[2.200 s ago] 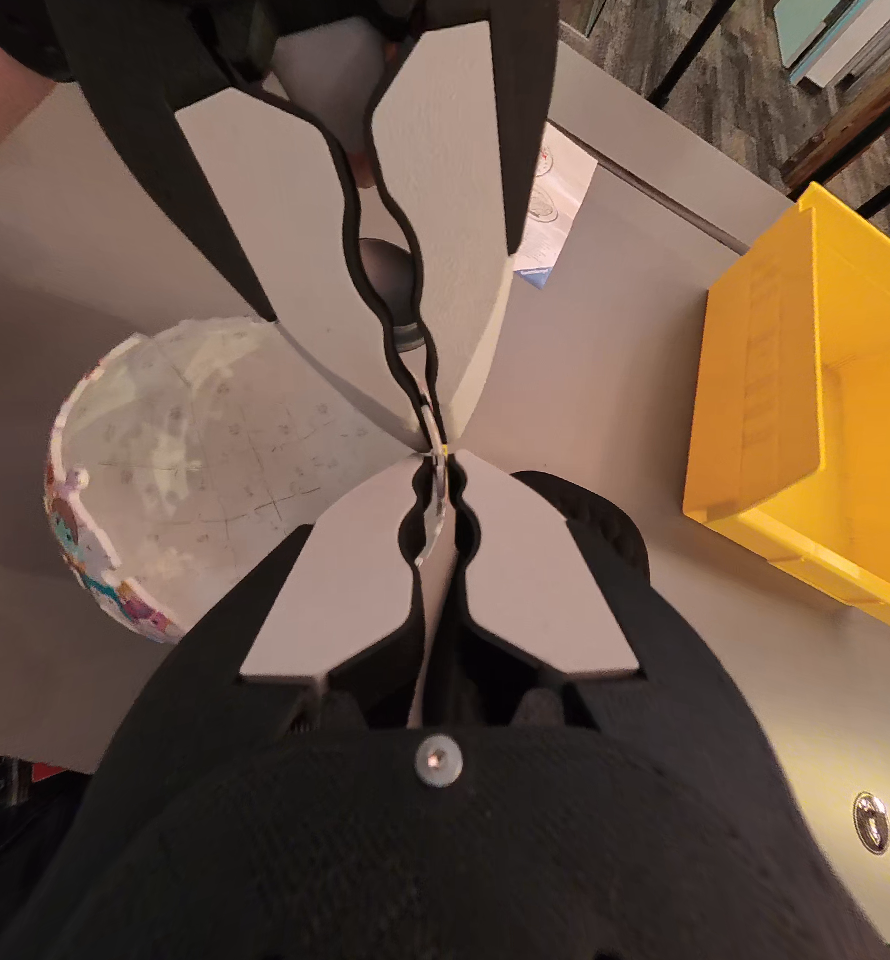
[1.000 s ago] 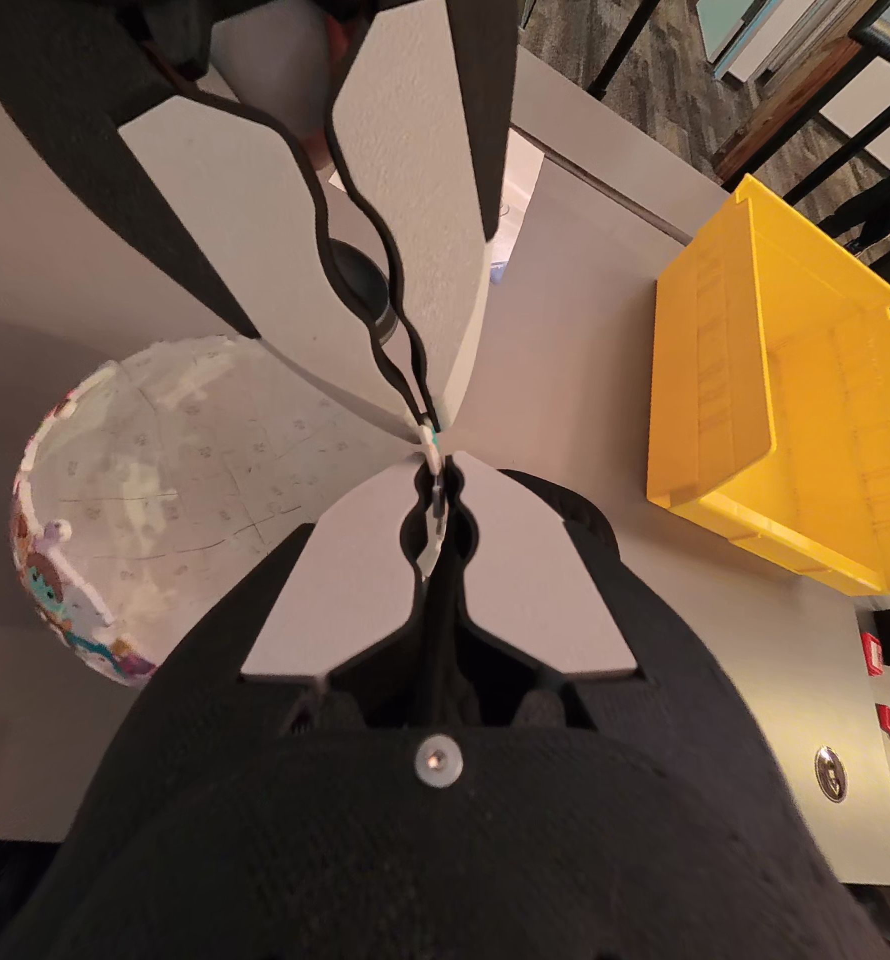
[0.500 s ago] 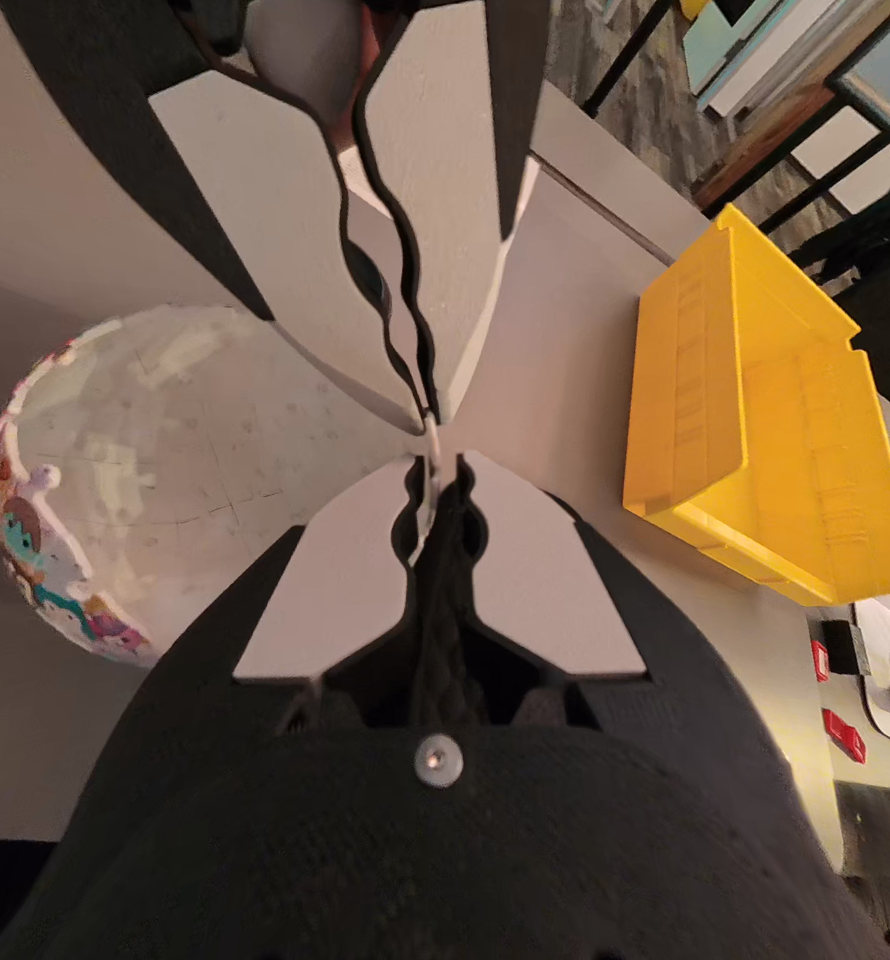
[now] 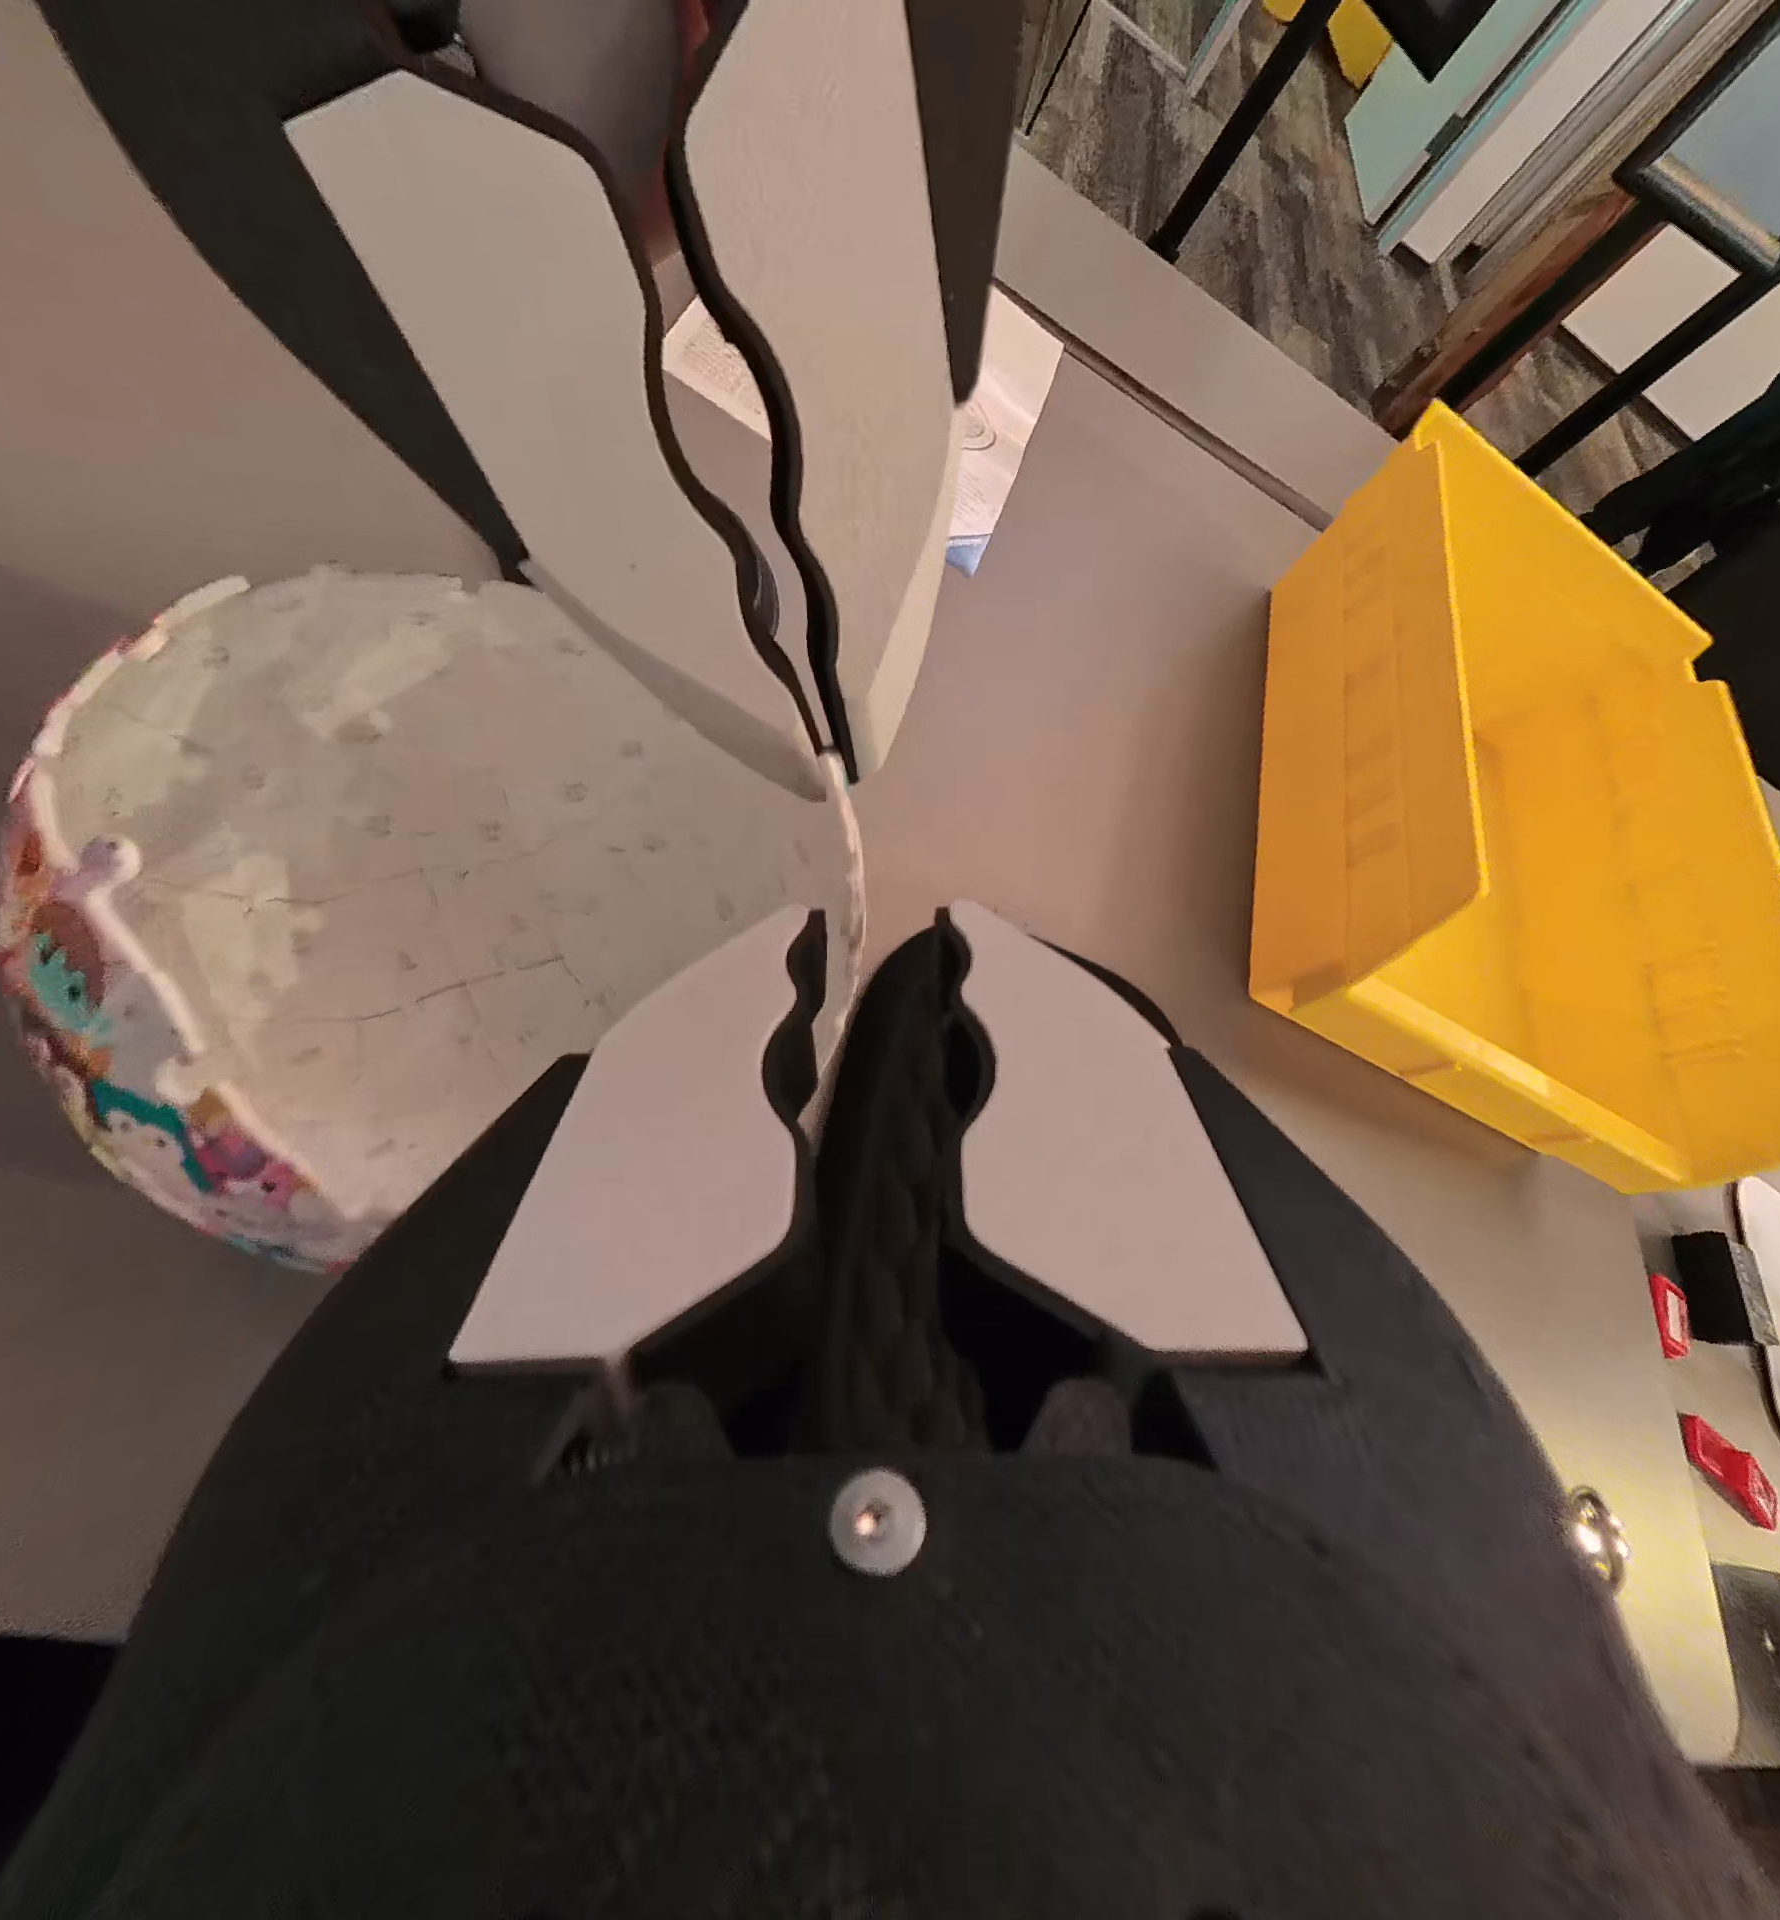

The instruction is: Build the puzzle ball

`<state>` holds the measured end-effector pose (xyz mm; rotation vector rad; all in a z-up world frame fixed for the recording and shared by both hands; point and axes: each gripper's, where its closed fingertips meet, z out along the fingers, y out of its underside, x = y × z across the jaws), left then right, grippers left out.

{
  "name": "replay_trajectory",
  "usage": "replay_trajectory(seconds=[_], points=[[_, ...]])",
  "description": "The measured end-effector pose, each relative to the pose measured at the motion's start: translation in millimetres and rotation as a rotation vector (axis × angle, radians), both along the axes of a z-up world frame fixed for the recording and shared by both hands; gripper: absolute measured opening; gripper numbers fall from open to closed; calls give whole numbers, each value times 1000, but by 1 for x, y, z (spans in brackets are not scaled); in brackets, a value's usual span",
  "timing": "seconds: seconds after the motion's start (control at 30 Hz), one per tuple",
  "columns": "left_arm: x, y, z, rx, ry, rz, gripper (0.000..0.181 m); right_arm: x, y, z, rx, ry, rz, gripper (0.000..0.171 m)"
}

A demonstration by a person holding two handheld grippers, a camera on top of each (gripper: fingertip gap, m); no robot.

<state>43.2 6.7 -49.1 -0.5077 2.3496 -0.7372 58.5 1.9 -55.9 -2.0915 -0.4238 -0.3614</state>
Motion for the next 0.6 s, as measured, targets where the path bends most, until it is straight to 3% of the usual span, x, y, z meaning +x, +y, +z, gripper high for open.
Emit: replay_trajectory(seconds=[0.2,0.6], points=[[0,0,-1,3,4,-1,2,-2,9,-8,-32,-33,-2,4],[-1,1,-1,-5,18,7,3,-1,10,-7,-27,-93,-16,4]])
